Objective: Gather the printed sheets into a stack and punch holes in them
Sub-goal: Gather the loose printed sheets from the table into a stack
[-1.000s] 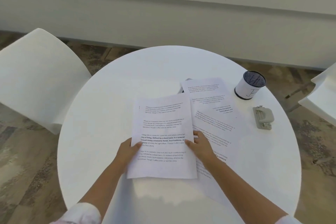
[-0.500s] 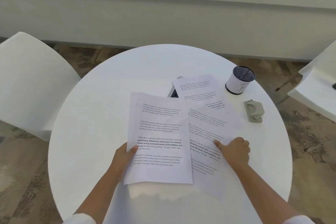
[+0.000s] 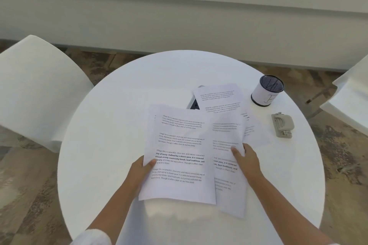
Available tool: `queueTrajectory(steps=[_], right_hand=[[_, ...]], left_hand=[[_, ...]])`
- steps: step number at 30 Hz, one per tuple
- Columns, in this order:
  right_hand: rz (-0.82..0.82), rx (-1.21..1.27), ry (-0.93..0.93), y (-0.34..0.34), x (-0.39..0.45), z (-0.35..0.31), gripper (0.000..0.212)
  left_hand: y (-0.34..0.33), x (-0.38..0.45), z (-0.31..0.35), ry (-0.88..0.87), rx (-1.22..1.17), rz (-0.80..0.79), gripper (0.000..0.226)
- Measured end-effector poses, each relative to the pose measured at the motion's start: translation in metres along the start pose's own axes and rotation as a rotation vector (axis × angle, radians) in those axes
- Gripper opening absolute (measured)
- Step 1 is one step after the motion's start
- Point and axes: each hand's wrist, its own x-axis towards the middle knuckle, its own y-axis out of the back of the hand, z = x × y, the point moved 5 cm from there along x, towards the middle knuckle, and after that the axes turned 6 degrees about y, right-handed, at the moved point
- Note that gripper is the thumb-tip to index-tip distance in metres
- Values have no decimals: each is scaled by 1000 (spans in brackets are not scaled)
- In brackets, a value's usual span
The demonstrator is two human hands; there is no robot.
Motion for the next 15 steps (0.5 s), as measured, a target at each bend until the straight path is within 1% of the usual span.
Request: queueTrajectory(steps=[3, 5, 7, 8, 11, 15], right_hand=[[-69, 204, -69, -9, 1, 2, 31], [-167, 324, -169, -18, 0, 8, 32], [-250, 414, -232, -27, -2, 7, 29], [-281, 442, -250, -31, -4, 6, 30], [-314, 466, -294, -39, -6, 7, 45], [-347, 469, -266, -37, -6, 1, 43]], left_hand=[[-6, -1, 1, 9, -21, -24, 25], [-14, -4, 5, 2, 5, -46, 22], [-20, -5, 7, -13, 52, -51, 17], [-22, -4, 7, -18, 79, -42, 14], [-24, -3, 10, -36, 142, -35, 8], [-25, -8, 19, -71, 152, -19, 3]])
